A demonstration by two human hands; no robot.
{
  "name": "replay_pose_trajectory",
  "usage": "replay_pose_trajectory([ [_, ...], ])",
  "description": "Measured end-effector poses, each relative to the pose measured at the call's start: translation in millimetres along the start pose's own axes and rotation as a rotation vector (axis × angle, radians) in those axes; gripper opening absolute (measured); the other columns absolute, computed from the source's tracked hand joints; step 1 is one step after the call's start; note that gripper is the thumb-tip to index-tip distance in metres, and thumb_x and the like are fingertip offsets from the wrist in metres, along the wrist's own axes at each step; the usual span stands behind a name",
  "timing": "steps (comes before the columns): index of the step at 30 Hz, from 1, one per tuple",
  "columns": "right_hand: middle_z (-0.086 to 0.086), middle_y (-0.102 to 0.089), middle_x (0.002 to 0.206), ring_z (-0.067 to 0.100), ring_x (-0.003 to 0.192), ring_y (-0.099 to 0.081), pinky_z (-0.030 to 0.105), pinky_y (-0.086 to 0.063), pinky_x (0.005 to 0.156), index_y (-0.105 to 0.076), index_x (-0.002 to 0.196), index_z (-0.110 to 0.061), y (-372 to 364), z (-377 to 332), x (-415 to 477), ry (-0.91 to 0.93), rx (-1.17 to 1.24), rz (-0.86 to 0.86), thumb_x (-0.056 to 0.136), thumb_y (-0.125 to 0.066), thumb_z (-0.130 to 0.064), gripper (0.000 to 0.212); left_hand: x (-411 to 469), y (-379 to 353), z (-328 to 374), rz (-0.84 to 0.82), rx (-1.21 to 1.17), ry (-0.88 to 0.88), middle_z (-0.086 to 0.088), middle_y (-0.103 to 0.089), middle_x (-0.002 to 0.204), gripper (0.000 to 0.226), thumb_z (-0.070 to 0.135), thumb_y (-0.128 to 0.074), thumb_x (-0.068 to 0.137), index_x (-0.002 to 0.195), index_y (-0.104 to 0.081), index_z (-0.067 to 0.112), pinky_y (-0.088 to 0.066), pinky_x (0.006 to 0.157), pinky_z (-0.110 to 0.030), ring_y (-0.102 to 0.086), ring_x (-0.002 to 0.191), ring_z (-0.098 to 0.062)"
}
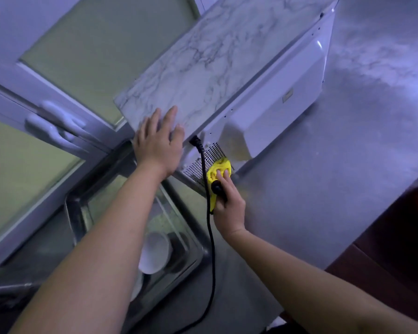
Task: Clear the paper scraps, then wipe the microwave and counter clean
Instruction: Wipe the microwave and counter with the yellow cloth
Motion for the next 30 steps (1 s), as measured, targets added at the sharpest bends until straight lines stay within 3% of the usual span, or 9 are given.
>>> replay_pose_trajectory([
  [3, 0.005, -0.063, 0.134, 0.021, 0.126, -0.056, 0.029, -0.043, 0.108, -0.059, 0.137, -0.019, 0.3, 23.1, 2.4, -0.413, 0.119, 0.038, 0.088, -0.045, 0.007, 0.058, -1.7, 1.0, 0.6, 0.013, -0.006, 0.001, 0.008, -0.01, 0.166, 0.063, 0.059, -0.012, 0.091, 0.153, -0.017, 0.049, -0.002, 0.123, -0.047, -0.005, 0.153, -0.02],
  [5, 0.003, -0.067, 0.121, 0.023, 0.111, -0.061, 0.036, -0.051, 0.097, -0.059, 0.137, -0.021, 1.6, 31.3, 7.1, -0.489, 0.087, 0.0, 0.091, -0.044, 0.003, 0.054, -0.9, 1.0, 0.1, 0.008, -0.01, 0.004, 0.009, -0.01, 0.166, 0.062, 0.059, -0.012, 0.091, 0.152, -0.016, 0.05, -0.003, 0.123, -0.048, -0.005, 0.153, -0.02],
  [9, 0.001, -0.065, 0.121, 0.023, 0.106, -0.062, 0.033, -0.053, 0.089, -0.055, 0.14, -0.021, 9.5, 30.7, 10.6, -0.449, -0.026, -0.115, 0.093, -0.043, -0.001, 0.053, -2.2, 0.2, 0.8, 0.029, -0.016, 0.014, 0.01, -0.012, 0.166, 0.059, 0.059, -0.015, 0.093, 0.151, -0.017, 0.051, -0.004, 0.121, -0.05, -0.007, 0.152, -0.021],
  [12, 0.005, -0.067, 0.12, 0.023, 0.101, -0.062, 0.025, -0.048, 0.079, -0.061, 0.135, -0.02, 15.9, 24.8, 10.4, -0.35, -0.188, -0.321, 0.095, -0.048, -0.003, 0.045, -3.5, 0.7, 3.1, 0.027, -0.032, 0.02, 0.01, -0.013, 0.166, 0.058, 0.059, -0.015, 0.094, 0.151, -0.018, 0.052, -0.005, 0.12, -0.052, -0.007, 0.152, -0.022],
  [17, 0.002, -0.069, 0.101, 0.021, 0.093, -0.062, 0.031, -0.048, 0.083, -0.071, 0.115, -0.016, 41.4, 19.5, 27.3, -0.296, -0.244, -0.6, 0.094, -0.056, -0.003, 0.029, -1.6, 2.9, 2.4, 0.0, -0.063, 0.053, 0.011, -0.013, 0.166, 0.062, 0.06, -0.016, 0.089, 0.151, -0.02, 0.052, -0.004, 0.119, -0.051, -0.007, 0.152, -0.022],
  [20, 0.003, -0.068, 0.097, 0.02, 0.09, -0.063, 0.037, -0.053, 0.082, -0.07, 0.109, -0.011, 68.3, 6.5, 33.2, -0.3, -0.083, -0.462, 0.092, -0.054, 0.003, 0.027, -2.8, 4.5, 4.8, -0.004, -0.048, 0.054, 0.01, -0.011, 0.166, 0.06, 0.057, -0.018, 0.092, 0.152, -0.02, 0.05, -0.004, 0.119, -0.051, -0.006, 0.152, -0.023],
  [24, -0.003, -0.059, 0.085, 0.011, 0.081, -0.055, 0.032, -0.046, 0.075, -0.064, 0.097, -0.014, 82.5, -38.1, 45.7, -0.014, 0.007, -0.139, 0.086, -0.051, -0.011, 0.017, -3.7, 4.9, 4.3, -0.012, -0.044, 0.048, 0.008, -0.011, 0.166, 0.058, 0.056, -0.019, 0.095, 0.152, -0.019, 0.049, -0.002, 0.121, -0.05, -0.005, 0.152, -0.024],
  [26, -0.017, -0.067, 0.109, -0.001, 0.103, -0.062, 0.023, -0.049, 0.093, -0.067, 0.116, -0.034, 65.7, -62.2, 43.9, 0.067, 0.082, -0.126, 0.088, -0.053, -0.007, 0.041, -3.0, 5.7, 4.5, -0.032, -0.033, 0.044, 0.007, -0.01, 0.167, 0.059, 0.055, -0.017, 0.094, 0.153, -0.018, 0.048, -0.002, 0.122, -0.049, -0.005, 0.153, -0.023],
  [30, -0.017, -0.059, 0.132, -0.012, 0.125, -0.05, 0.009, -0.034, 0.106, -0.059, 0.137, -0.03, 15.9, -68.0, 10.4, 0.04, 0.162, -0.062, 0.087, -0.051, 0.006, 0.062, -2.5, 5.8, 5.3, -0.03, -0.027, 0.047, 0.006, -0.009, 0.167, 0.055, 0.051, -0.02, 0.099, 0.153, -0.017, 0.047, -0.002, 0.123, -0.048, -0.004, 0.153, -0.022],
])
Point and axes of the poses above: each hand's wrist, its own x-axis towards the middle knuckle, its own y-axis out of the back of the hand, z = x × y, the point moved 3 cm from there along x, towards the middle knuckle
